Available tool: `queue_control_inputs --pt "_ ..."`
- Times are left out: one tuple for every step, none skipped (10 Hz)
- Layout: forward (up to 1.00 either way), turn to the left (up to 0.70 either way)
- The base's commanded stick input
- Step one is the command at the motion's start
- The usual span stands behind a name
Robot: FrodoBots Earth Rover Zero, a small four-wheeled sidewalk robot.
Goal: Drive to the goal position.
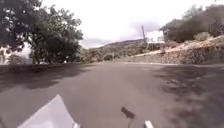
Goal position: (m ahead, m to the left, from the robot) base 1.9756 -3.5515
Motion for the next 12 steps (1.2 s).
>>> queue_control_inputs --pt "0.5 -0.5" --pt "0.5 -0.5" --pt "0.5 -0.5" --pt "0.5 -0.5" --pt "0.5 -0.5" --pt "0.5 -0.5" --pt "0.5 -0.5" --pt "0.5 -0.5" --pt "0.5 -0.5" --pt "0.5 -0.5" --pt "0.5 -0.5" --pt "0.5 -0.5"
